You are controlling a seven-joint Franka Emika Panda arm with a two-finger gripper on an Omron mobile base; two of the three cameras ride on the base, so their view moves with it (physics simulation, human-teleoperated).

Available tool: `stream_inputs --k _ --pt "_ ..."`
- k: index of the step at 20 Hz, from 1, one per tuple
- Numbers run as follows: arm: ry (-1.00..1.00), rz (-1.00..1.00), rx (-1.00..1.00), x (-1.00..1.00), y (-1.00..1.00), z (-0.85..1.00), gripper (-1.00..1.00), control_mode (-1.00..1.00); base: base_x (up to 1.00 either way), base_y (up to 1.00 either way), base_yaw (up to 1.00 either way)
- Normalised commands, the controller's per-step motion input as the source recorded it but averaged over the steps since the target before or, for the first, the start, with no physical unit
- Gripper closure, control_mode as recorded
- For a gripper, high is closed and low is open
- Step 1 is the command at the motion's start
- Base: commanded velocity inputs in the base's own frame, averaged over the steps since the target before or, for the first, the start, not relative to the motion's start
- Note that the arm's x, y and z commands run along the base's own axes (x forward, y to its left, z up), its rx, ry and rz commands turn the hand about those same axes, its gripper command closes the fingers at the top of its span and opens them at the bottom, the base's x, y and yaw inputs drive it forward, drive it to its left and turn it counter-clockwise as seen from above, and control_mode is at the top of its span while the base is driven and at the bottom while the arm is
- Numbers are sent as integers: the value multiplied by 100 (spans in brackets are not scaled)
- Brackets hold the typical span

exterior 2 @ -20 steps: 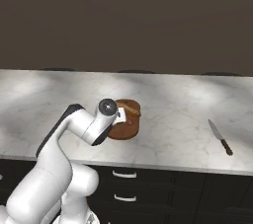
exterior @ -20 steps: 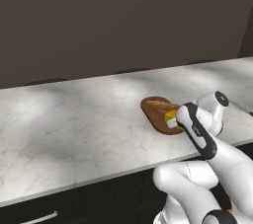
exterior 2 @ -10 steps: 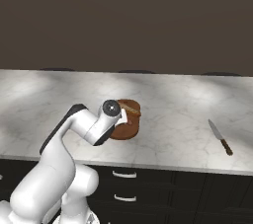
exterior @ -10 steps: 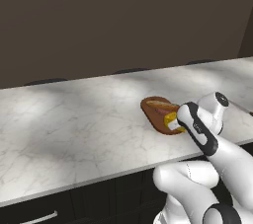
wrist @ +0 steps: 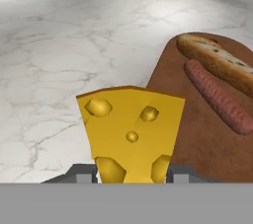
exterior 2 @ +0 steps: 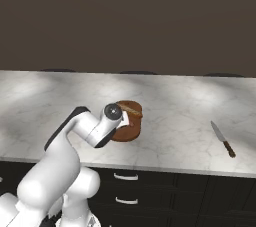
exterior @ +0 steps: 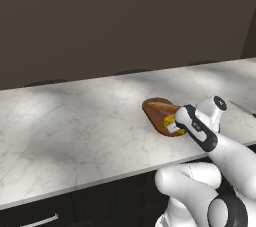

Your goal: Retrieve the sausage and cheese from the fridge and place them on the cutting board on the counter.

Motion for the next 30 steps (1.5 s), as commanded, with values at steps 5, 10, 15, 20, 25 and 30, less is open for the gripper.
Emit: stream_inputs --k 5,10,15,20,25,30 --pt "0 0 0 41 -2 -12 100 -100 0 0 0" --pt "0 0 0 30 -16 -6 100 -100 0 0 0" --pt "0 0 0 12 -28 -8 100 -100 0 0 0" --pt "0 0 0 1 -3 -11 100 -100 0 0 0" --pt "0 0 0 5 6 0 100 -100 0 0 0" --pt "0 0 -2 12 0 -9 100 -100 0 0 0"
